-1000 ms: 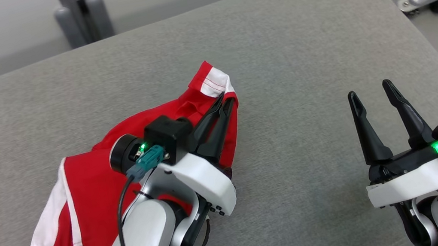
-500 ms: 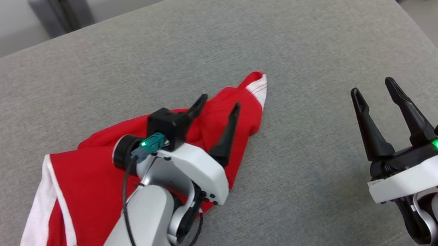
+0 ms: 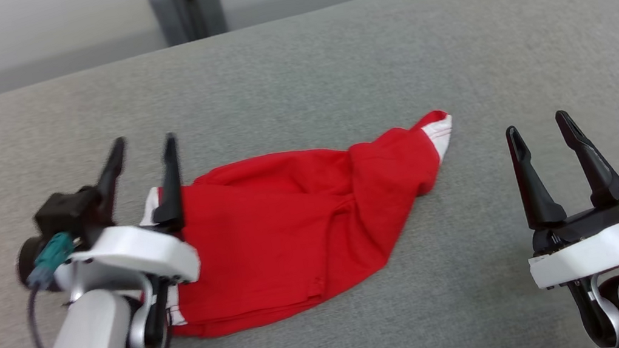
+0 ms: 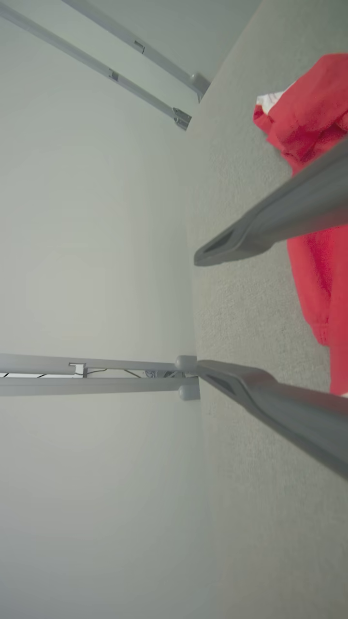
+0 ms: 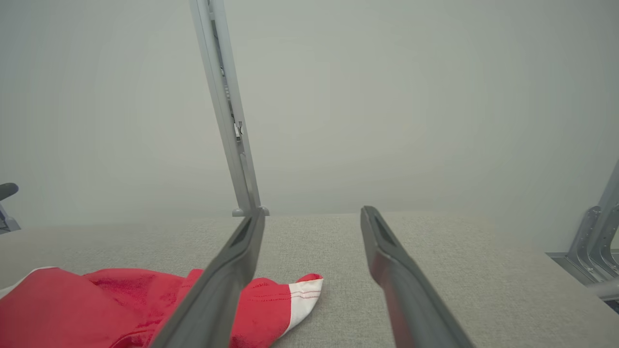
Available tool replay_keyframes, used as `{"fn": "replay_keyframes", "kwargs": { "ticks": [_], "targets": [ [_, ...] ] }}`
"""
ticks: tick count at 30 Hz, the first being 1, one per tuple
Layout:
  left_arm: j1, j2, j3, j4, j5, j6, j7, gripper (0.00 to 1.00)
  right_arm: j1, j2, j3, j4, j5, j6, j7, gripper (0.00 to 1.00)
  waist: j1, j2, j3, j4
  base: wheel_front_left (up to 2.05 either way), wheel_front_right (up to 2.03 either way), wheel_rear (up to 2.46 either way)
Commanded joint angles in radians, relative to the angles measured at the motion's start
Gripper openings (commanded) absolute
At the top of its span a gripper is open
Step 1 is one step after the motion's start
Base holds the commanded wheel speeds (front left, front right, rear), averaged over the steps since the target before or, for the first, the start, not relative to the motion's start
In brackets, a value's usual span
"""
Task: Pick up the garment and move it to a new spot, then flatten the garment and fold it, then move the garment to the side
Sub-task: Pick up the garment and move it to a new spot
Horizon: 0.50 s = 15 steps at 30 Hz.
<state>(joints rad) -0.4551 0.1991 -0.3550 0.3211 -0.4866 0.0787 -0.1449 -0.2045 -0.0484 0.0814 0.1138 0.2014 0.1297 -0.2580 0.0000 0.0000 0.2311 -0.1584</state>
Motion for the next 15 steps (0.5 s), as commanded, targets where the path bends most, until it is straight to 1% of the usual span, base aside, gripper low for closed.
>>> {"fn": "replay_keyframes", "kwargs": {
  "ticks": [1,4,9,15],
  "targets": [
    [0.022,0.018,0.020,-0.013,0.000,0.016,-0.016,1.00,0.009,-0.005,-0.003,0.001,-0.012,0.002,0.006,1.00,0.0000,0.0000,-0.027,0.039,0.00,0.00,0.00],
    [0.068,0.054,0.053,-0.042,0.000,0.044,-0.035,1.00,0.016,-0.005,-0.009,0.000,-0.024,0.002,0.017,1.00,0.0000,0.0000,-0.049,0.067,0.00,0.00,0.00],
    [0.171,0.099,0.096,-0.129,0.004,0.097,-0.051,1.00,0.038,-0.005,-0.021,-0.002,-0.040,0.002,0.036,1.00,0.0000,0.0000,-0.086,0.101,0.00,0.00,0.00],
    [0.302,0.121,0.093,-0.258,0.023,0.154,-0.027,1.00,0.076,-0.005,-0.030,0.001,-0.057,0.002,0.064,1.00,0.0000,0.0000,-0.135,0.117,0.00,0.00,0.00]
  ]
}}
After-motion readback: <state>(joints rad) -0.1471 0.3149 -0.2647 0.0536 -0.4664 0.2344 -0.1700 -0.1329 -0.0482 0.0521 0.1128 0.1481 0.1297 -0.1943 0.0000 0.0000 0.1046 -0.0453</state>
